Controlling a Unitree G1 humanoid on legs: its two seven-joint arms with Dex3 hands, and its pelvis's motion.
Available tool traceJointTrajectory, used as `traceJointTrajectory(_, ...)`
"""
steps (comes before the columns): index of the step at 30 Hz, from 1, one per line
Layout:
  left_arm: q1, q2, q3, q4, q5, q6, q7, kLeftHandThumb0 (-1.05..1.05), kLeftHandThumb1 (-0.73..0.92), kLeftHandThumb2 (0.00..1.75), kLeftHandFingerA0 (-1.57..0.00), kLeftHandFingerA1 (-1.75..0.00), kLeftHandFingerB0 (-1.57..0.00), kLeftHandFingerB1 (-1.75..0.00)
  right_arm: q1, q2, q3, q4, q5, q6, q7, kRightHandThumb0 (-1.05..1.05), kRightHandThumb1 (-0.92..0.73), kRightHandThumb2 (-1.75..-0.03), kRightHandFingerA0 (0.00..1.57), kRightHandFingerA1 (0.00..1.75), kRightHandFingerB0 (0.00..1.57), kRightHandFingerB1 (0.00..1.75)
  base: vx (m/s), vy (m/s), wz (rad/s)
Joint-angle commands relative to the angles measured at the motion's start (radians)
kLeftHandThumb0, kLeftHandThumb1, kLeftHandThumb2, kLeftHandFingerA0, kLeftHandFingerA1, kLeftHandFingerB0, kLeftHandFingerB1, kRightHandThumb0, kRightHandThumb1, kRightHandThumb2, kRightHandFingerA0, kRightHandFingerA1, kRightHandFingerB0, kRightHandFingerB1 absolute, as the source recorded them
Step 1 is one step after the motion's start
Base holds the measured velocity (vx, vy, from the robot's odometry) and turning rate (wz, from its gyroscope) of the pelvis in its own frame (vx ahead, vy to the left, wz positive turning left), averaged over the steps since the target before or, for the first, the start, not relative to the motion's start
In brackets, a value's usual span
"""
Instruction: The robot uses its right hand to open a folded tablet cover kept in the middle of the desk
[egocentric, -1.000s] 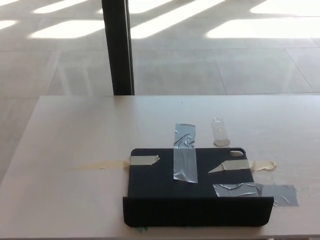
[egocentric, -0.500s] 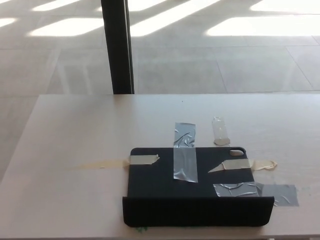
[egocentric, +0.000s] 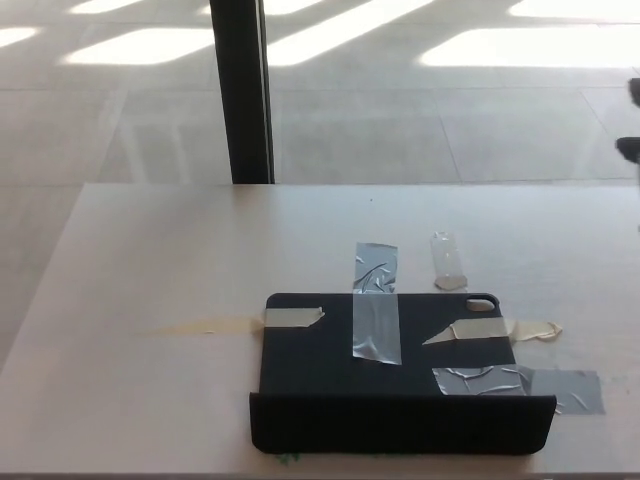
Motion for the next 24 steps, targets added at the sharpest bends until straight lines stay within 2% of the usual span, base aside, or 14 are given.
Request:
traceJointTrajectory(1,-0.012,0.055,0.015,0.030,-0.038,0.026,-0.044,-0.93,0.54,0.71,-0.48,-1.09,-0.29,-0.94,-0.108,-0.085,0.431,-0.010,-0.465,-0.057,0.197,-0.94,-0.92,-0.69,0.17,0.61,0.21,0.32,0.00,0.000,0.00)
traceJointTrajectory(8,-0.020,0.059,0.013,0.028,-0.038,0.037,-0.055,-0.91,0.53,0.72,-0.45,-1.10,-0.27,-0.94,-0.111,-0.120,0.538,0.090,-0.516,-0.071,0.195,-0.98,-0.92,-0.69,0.12,0.60,0.20,0.33,0.00,0.000,0.00)
traceJointTrajectory(9,-0.017,0.059,0.010,0.030,-0.033,0.034,-0.051,-0.89,0.42,1.02,-0.55,-0.97,-0.32,-0.82,-0.111,-0.138,0.558,0.093,-0.529,-0.062,0.219,-0.99,-0.92,-0.71,0.10,0.61,0.16,0.34,0.00,0.000,0.00)
traceJointTrajectory(10,-0.021,0.057,0.016,0.035,-0.038,0.038,-0.043,-0.86,0.39,1.01,-0.55,-0.97,-0.32,-0.83,-0.108,-0.150,0.569,0.101,-0.530,-0.061,0.228,-0.98,-0.91,-0.69,0.12,0.62,0.19,0.32,0.00,0.000,0.00)
traceJointTrajectory(14,-0.021,0.060,0.009,0.030,-0.031,0.036,-0.042,-0.89,0.42,1.02,-0.56,-0.97,-0.32,-0.82,-0.117,-0.165,0.598,0.126,-0.530,-0.066,0.225,-0.98,-0.92,-0.68,0.15,0.63,0.21,0.32,0.00,0.000,0.00)
traceJointTrajectory(15,-0.019,0.062,0.001,0.028,-0.022,0.031,-0.042,-0.92,0.53,0.74,-0.45,-1.06,-0.29,-0.92,-0.117,-0.173,0.608,0.136,-0.532,-0.071,0.227,-0.98,-0.92,-0.69,0.13,0.63,0.19,0.32,0.00,0.000,0.00)
traceJointTrajectory(17,-0.019,0.062,0.000,0.032,-0.021,0.029,-0.042,-0.93,0.52,0.74,-0.44,-1.06,-0.28,-0.92,-0.118,-0.182,0.626,0.143,-0.540,-0.074,0.219,-0.98,-0.92,-0.69,0.14,0.66,0.20,0.32,0.00,0.000,0.00)
traceJointTrajectory(18,-0.020,0.062,0.003,0.034,-0.023,0.033,-0.040,-0.91,0.43,1.03,-0.54,-0.97,-0.31,-0.81,-0.116,-0.186,0.635,0.143,-0.544,-0.064,0.224,-0.98,-0.92,-0.69,0.12,0.65,0.19,0.33,0.00,0.000,0.00)
traceJointTrajectory(19,-0.020,0.062,0.004,0.035,-0.024,0.035,-0.039,-0.91,0.43,1.03,-0.54,-0.97,-0.31,-0.81,-0.117,-0.189,0.641,0.143,-0.544,-0.059,0.224,-0.98,-0.92,-0.69,0.12,0.65,0.19,0.33,0.00,0.000,0.00)
traceJointTrajectory(20,-0.021,0.062,0.005,0.033,-0.025,0.038,-0.037,-0.92,0.52,0.73,-0.46,-1.09,-0.31,-0.96,-0.113,-0.190,0.649,0.151,-0.549,-0.057,0.220,-0.99,-0.92,-0.69,0.13,0.64,0.20,0.34,0.00,0.000,0.00)
traceJointTrajectory(21,-0.018,0.062,0.002,0.033,-0.022,0.025,-0.043,-0.92,0.50,0.73,-0.44,-1.18,-0.27,-1.05,-0.114,-0.189,0.666,0.175,-0.560,-0.052,0.215,-1.00,-0.92,-0.69,0.12,0.58,0.22,0.33,0.00,0.000,0.00)
traceJointTrajectory(22,-0.019,0.062,0.003,0.032,-0.023,0.025,-0.042,-0.92,0.50,0.73,-0.44,-1.18,-0.27,-1.05,-0.116,-0.187,0.678,0.191,-0.571,-0.053,0.200,-1.01,-0.92,-0.69,0.11,0.58,0.22,0.33,0.00,0.000,0.00)
traceJointTrajectory(23,-0.020,0.063,0.006,0.032,-0.026,0.028,-0.041,-0.91,0.52,0.71,-0.45,-1.10,-0.32,-0.98,-0.118,-0.183,0.688,0.205,-0.580,-0.053,0.187,-1.02,-0.92,-0.69,0.10,0.60,0.23,0.33,0.00,0.000,0.00)
traceJointTrajectory(24,-0.020,0.065,0.007,0.032,-0.027,0.030,-0.044,-0.93,0.52,0.71,-0.42,-1.05,-0.30,-0.93,-0.115,-0.172,0.703,0.222,-0.590,-0.044,0.175,-1.03,-0.91,-0.69,0.06,0.62,0.23,0.33,0.00,0.000,0.00)
